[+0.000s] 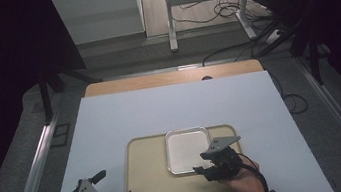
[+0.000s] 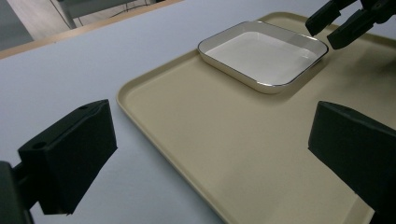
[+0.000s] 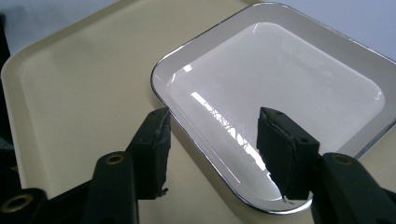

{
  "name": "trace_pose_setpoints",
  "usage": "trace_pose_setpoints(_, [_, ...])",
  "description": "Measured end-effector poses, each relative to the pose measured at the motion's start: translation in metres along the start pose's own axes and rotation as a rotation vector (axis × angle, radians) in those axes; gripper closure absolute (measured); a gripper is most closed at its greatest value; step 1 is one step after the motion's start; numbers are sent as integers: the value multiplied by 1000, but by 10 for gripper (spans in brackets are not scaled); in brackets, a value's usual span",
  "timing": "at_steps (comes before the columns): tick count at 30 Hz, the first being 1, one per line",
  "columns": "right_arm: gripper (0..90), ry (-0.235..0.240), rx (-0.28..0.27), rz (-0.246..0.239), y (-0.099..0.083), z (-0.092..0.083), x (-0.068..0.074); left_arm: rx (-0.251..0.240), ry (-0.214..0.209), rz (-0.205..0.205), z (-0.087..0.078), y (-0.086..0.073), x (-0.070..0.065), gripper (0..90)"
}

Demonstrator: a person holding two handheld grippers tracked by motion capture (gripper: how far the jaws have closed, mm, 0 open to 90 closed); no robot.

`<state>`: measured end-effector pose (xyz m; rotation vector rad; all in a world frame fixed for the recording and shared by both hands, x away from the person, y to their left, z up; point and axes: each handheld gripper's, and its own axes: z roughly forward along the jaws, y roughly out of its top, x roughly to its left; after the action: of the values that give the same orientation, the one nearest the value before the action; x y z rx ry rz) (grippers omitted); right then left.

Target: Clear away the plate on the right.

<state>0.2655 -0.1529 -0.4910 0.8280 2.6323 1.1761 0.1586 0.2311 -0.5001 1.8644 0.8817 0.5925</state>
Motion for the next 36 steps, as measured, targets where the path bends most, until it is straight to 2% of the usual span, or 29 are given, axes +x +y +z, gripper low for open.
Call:
trace_pose_setpoints(22, [302, -21, -37, 19, -2, -14, -11, 2, 4, -4, 0, 0, 0, 5])
trace_pose_setpoints(36, [193, -51, -89, 19, -2, -25, -17, 1, 4, -9, 0, 0, 1, 4])
